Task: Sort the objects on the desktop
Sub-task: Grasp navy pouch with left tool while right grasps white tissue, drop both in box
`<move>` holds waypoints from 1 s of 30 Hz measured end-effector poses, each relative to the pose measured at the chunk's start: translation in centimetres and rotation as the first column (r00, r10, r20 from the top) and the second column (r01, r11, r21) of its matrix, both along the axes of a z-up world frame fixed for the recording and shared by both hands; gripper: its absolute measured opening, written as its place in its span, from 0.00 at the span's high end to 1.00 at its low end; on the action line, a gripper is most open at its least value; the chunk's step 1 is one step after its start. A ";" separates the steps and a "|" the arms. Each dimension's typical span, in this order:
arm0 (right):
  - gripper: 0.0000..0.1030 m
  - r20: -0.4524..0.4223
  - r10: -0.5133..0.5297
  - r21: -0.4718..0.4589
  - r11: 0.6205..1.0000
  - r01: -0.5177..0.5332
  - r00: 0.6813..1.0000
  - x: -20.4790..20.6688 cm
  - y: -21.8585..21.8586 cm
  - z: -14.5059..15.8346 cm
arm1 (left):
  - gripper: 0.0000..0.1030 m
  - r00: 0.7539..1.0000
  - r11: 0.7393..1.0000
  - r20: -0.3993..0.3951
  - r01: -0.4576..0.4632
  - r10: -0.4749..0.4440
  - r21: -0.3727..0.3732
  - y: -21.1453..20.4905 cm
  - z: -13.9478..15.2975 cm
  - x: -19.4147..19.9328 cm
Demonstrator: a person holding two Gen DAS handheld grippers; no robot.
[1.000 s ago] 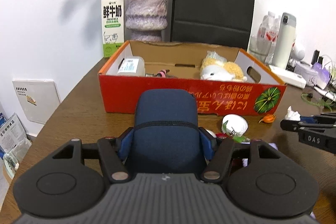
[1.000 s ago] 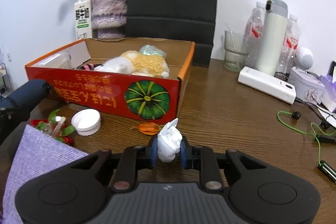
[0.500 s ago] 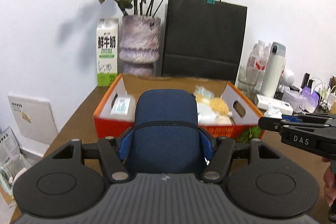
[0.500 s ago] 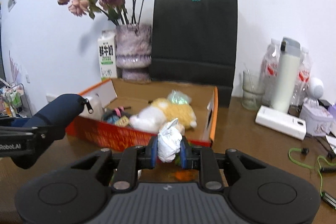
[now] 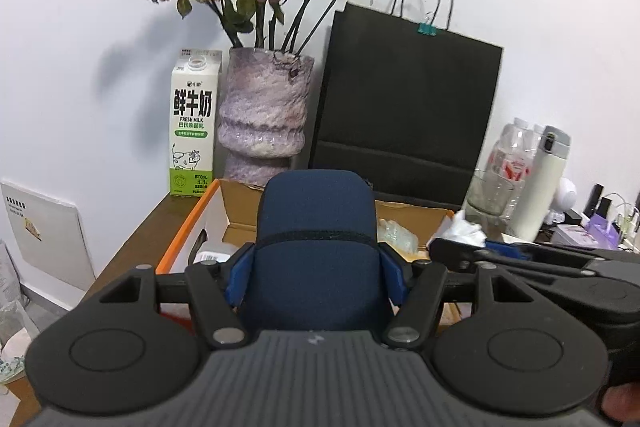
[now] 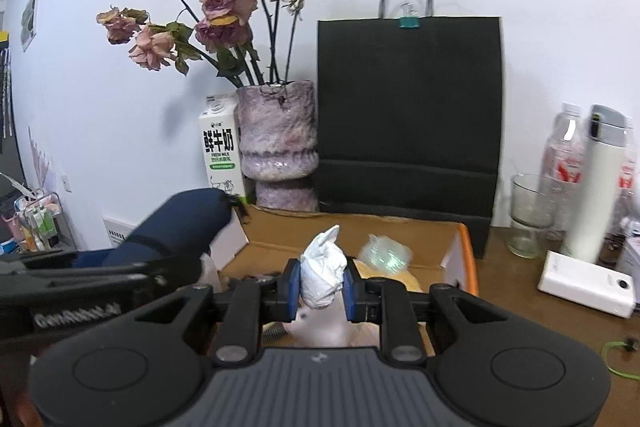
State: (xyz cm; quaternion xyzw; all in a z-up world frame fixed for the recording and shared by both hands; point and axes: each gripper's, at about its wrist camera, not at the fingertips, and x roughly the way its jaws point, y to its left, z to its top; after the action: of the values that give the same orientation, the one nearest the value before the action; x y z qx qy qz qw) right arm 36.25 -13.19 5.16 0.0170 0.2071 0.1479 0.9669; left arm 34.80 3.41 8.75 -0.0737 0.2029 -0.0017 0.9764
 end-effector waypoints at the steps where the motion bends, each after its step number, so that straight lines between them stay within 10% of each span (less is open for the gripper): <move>1: 0.80 -0.007 0.002 0.002 1.000 -0.002 1.000 0.8 0.3 -0.2 | 0.37 1.000 1.000 -0.006 -0.008 0.008 0.003 0.1 -0.1 0.7; 20: 0.76 -0.105 0.044 -0.023 0.999 -0.046 0.994 8.1 2.4 -3.1 | 0.34 0.995 0.999 -0.089 -0.041 0.041 0.005 3.0 -2.0 7.4; 24: 0.16 -0.099 0.004 -0.029 1.000 -0.007 0.995 8.1 2.0 -3.1 | 0.07 0.997 0.999 -0.050 -0.052 0.053 0.015 2.9 -1.5 6.8; 30: 0.00 -0.104 -0.046 -0.064 0.997 0.039 0.994 8.0 1.5 -2.7 | 0.00 0.997 0.998 -0.046 -0.057 0.058 0.032 2.5 -0.8 6.4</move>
State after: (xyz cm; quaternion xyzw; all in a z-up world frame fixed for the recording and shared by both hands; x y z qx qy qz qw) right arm 44.29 -11.71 2.46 -0.0006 0.2618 0.1196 0.9577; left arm 41.24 5.91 7.94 -0.0645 0.2234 0.0312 0.9721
